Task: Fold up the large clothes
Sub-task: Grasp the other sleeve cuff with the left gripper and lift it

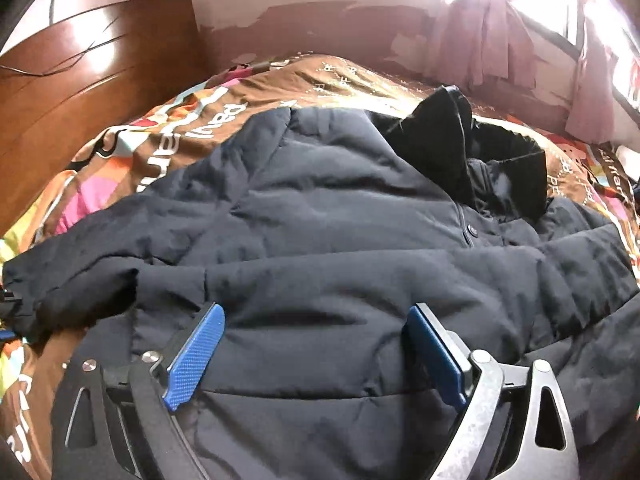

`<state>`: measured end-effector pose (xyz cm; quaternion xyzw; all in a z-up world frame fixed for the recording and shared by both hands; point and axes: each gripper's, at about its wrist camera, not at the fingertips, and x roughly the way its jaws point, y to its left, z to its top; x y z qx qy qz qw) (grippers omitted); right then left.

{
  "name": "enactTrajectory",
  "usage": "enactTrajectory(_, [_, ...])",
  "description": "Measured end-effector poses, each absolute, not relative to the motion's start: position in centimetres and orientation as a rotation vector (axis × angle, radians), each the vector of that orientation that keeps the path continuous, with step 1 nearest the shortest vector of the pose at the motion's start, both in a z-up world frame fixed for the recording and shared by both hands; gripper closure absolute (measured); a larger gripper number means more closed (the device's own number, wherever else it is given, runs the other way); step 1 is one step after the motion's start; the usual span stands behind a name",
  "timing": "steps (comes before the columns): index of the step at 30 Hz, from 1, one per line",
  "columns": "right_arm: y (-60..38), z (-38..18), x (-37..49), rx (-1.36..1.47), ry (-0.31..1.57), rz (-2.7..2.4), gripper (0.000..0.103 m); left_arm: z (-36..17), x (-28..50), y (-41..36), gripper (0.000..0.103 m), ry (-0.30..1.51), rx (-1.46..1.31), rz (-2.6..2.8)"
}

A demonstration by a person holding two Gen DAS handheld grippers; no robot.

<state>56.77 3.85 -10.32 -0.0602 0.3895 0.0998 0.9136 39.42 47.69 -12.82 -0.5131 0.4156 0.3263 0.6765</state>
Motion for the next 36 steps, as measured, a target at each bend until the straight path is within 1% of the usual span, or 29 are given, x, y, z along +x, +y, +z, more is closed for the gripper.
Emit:
enactTrajectory(2, [3.8, -10.6, 56.8, -0.121, 0.801, 0.201, 0.005, -12.7, 39.3, 47.6, 0.084, 0.924, -1.137, 0.744])
enactTrajectory(3, [3.8, -10.7, 56.9, -0.123, 0.802, 0.198, 0.004, -12.4, 39.4, 47.4, 0.088, 0.916, -1.117, 0.751])
enactTrajectory(4, [3.8, -10.9, 57.0, -0.129, 0.803, 0.194, 0.002, -11.8, 39.5, 47.1, 0.096, 0.906, -1.08, 0.755])
enactTrajectory(5, [3.9, -11.0, 57.0, -0.14, 0.801, 0.189, 0.001, -11.1, 39.7, 46.6, 0.098, 0.895, -1.037, 0.761])
enactTrajectory(9, [4.1, -11.2, 57.4, -0.159, 0.817, 0.189, 0.0, -6.6, 40.2, 43.9, 0.1, 0.833, -0.828, 0.77])
enactTrajectory(11, [3.8, -10.5, 57.6, -0.161, 0.841, 0.212, 0.0, -3.4, 40.4, 42.3, 0.1, 0.78, -0.758, 0.743])
enactTrajectory(18, [-0.2, -6.7, 55.7, -0.101, 0.829, 0.255, 0.0, 8.1, 42.0, 35.9, 0.1, 0.608, -0.601, 0.559])
enactTrajectory(23, [-5.1, -4.6, 54.2, -0.059, 0.846, 0.242, 0.0, 14.3, 44.5, 29.4, 0.1, 0.546, -0.498, 0.364])
enactTrajectory(27, [-8.7, -3.3, 53.6, -0.048, 0.844, 0.214, 0.0, 17.4, 45.8, 22.4, 0.1, 0.52, -0.395, 0.17])
enactTrajectory(29, [-10.8, -2.4, 53.4, -0.029, 0.839, 0.198, 0.0, 18.1, 46.4, 19.5, 0.1, 0.522, -0.363, 0.086])
enactTrajectory(33, [-14.6, -0.9, 52.9, 0.011, 0.82, 0.18, 0.0, 18.1, 48.5, 13.7, 0.1, 0.561, -0.331, -0.082])
enactTrajectory(36, [-16.9, -0.1, 52.6, 0.036, 0.813, 0.177, 0.0, 17.1, 50.4, 9.4, 0.1, 0.612, -0.32, -0.185])
